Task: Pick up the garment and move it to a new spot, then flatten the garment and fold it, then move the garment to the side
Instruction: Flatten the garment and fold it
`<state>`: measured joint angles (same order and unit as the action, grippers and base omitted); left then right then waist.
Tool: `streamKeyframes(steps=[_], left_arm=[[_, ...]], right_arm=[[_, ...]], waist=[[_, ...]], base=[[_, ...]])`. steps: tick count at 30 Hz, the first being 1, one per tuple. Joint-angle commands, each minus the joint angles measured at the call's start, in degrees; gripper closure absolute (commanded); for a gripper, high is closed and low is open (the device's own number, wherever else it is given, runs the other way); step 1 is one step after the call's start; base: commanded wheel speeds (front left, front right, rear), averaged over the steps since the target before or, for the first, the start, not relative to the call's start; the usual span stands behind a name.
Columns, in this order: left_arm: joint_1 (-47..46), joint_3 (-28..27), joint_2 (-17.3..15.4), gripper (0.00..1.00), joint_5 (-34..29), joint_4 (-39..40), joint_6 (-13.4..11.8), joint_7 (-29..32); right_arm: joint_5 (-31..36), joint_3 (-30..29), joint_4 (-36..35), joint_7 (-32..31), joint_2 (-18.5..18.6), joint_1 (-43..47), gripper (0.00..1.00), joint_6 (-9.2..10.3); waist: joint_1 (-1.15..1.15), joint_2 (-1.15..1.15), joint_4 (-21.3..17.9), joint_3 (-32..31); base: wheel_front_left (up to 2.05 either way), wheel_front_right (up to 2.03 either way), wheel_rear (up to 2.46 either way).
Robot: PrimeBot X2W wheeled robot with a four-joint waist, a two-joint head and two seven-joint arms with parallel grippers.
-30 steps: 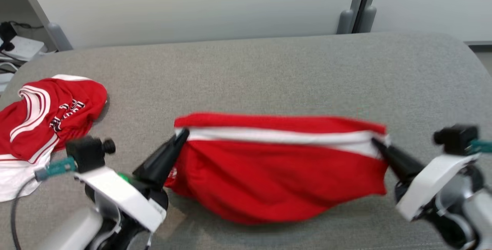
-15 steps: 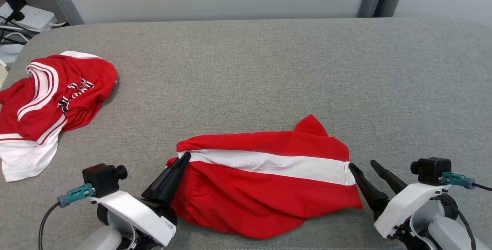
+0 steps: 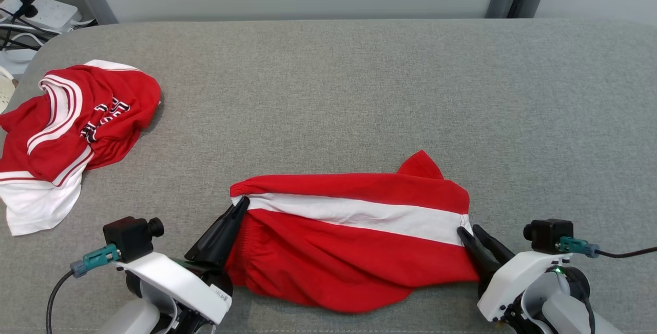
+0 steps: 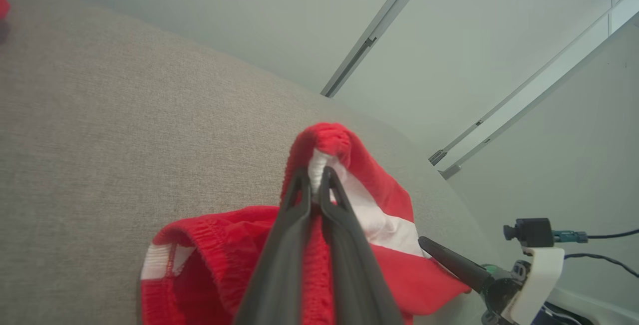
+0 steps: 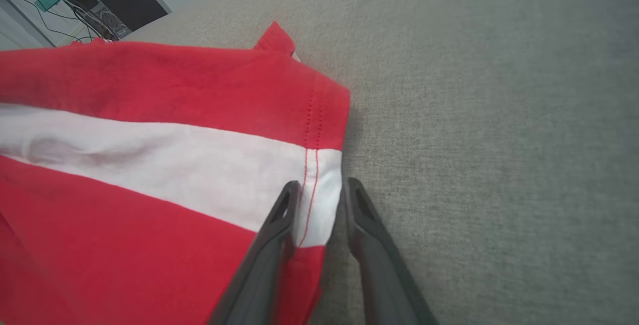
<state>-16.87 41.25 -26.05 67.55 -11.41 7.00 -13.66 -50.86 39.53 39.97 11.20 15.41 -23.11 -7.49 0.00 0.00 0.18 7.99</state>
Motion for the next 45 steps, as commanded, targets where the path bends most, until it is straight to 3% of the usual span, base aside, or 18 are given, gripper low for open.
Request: streamKeyframes(steps=[1,3,4,17,18,19,20,21,22,27,29,32,35,36,37,38,45], left_arm=[[-2.7,-2.6,-1.5,1.0,-0.5,1.0,0.3,-0.7],[-2.6,-2.6,-1.5,1.0,-0.5,1.0,0.3,-0.8],[-2.6,-2.6,-1.5,1.0,-0.5,1.0,0.3,-0.8],[-1.6,-3.3,-1.1,1.0,-0.4,0.9,0.4,-1.1],[-1.5,-3.4,-1.1,1.0,-0.4,0.9,0.4,-1.1],[-1.4,-3.4,-1.1,1.0,-0.4,0.9,0.4,-1.1],[-1.4,-3.4,-1.0,1.0,-0.5,0.8,0.4,-1.1],[-1.4,-3.4,-0.9,1.0,-0.5,0.7,0.4,-1.1],[-1.5,-3.3,-0.9,1.0,-0.6,0.7,0.4,-1.1],[-1.9,-2.8,-0.4,1.0,-0.8,0.4,0.4,-1.1],[-2.0,-2.7,-0.4,1.0,-0.8,0.2,0.5,-1.2],[-2.1,-2.6,-0.2,1.0,-0.8,0.1,0.5,-1.2],[-2.3,-2.4,-0.1,1.0,-0.8,0.0,0.5,-1.2],[-2.6,-2.2,0.0,1.0,-0.9,0.0,0.5,-1.2],[-2.7,-2.1,0.1,1.0,-0.9,0.0,0.5,-1.2],[-2.9,-1.9,0.1,1.0,-0.9,0.0,0.5,-1.2],[-2.8,-1.9,0.0,1.0,-0.6,-0.1,0.5,-1.3]], right_arm=[[-0.1,0.9,-0.3,1.0,0.1,-1.0,0.56,0.0],[-0.3,1.7,0.9,1.4,-0.2,-1.6,0.71,0.0],[-0.3,2.1,1.5,1.6,-0.3,-1.9,1.0,0.0],[-1.8,2.1,0.6,3.6,2.2,-2.2,1.0,0.0],[-2.1,1.9,0.3,3.7,2.4,-2.0,0.91,0.0],[-2.6,1.7,0.0,3.7,2.5,-1.9,0.55,0.0],[-2.7,1.9,-0.3,3.7,2.6,-1.8,0.5,0.0],[-2.7,2.2,-0.5,3.7,2.7,-1.8,0.85,0.0],[-2.9,2.2,-0.5,3.7,2.7,-1.7,1.0,0.0],[-3.8,2.7,-0.3,3.7,2.3,-1.3,1.0,0.0],[-4.2,3.0,0.0,3.8,2.2,-1.3,0.59,0.0],[-4.8,3.9,0.6,3.7,1.7,-1.7,0.47,0.0],[-5.0,4.9,1.4,3.5,1.4,-2.1,0.53,0.0],[-5.2,5.7,2.3,3.3,1.0,-2.7,0.58,0.0],[-5.3,6.2,2.7,3.2,0.8,-3.0,0.83,0.0],[-5.5,6.6,2.9,3.2,0.7,-3.2,1.0,0.0],[-5.8,7.3,2.9,3.6,1.8,-4.2,1.0,0.0]], waist=[[0.0,0.0,0.1,0.0],[0.0,0.0,0.1,-0.1],[0.0,0.0,0.2,-0.1],[0.0,0.0,0.0,-1.1],[0.0,0.0,0.0,-1.1],[0.0,0.0,0.0,-1.0],[0.0,0.0,0.1,-0.9],[0.0,0.0,0.2,-0.9],[0.0,0.0,0.3,-0.8],[0.0,0.0,0.9,-0.7],[0.0,0.0,1.1,-0.7],[0.0,0.0,1.4,-0.6],[0.0,0.0,1.6,-0.5],[0.0,0.0,1.8,-0.3],[0.0,0.0,1.9,-0.3],[0.0,0.0,2.0,-0.2],[0.0,0.0,2.1,-1.2]], base=[[0.0,0.0,0.0],[0.0,0.0,0.0],[0.0,0.0,0.0],[0.0,0.0,0.0],[0.0,0.0,0.0],[0.0,0.0,0.0],[0.0,0.0,0.0],[0.0,0.0,0.0],[0.0,0.0,0.0],[0.0,0.0,0.0],[0.0,0.0,0.0],[0.0,0.0,0.0],[0.0,0.0,0.0],[0.0,0.0,0.0],[0.0,0.0,0.0],[0.0,0.0,0.0],[0.0,0.0,0.0]])
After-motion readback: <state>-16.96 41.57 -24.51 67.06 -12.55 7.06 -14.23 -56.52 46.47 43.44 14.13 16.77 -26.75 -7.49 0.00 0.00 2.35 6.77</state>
